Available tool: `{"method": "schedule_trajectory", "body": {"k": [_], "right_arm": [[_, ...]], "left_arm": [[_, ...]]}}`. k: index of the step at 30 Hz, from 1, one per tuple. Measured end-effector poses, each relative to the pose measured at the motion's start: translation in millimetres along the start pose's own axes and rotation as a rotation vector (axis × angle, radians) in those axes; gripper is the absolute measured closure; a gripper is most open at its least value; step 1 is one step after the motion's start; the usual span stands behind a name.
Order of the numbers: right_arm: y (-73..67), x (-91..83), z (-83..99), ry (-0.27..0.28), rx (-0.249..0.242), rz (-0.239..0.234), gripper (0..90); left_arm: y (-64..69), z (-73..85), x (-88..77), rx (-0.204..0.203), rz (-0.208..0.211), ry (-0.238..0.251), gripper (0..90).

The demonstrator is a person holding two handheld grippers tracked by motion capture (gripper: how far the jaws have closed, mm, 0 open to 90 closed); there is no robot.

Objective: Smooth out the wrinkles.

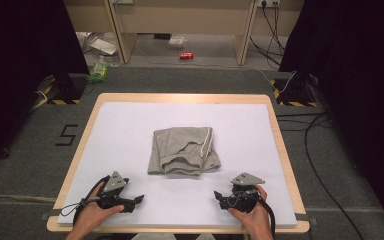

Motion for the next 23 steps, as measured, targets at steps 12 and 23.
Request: {"method": "schedule_trajectory", "body": {"k": [12, 23], "right_arm": [[-8.5, 6.9, 7.1, -0.027, -0.063, 0.033, 13.5], [-7.6, 6.8, 7.7, -0.023, -0.069, 0.029, 13.4]], "left_arm": [[-0.2, 0.3, 1.0, 0.000, 0.006, -0.003, 13.0], [-0.1, 0.3, 1.1, 0.000, 0.005, -0.002, 12.9]]}}
Point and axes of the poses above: each handheld gripper's, and its own axes: x roughly forward along the jaws, z roughly out of its underside, y roughly to its right, the point moved 1 cm from there along x, roughly forward along the jaws, and after that the axes turned 8 degrees about -y, right-handed, at the moved point
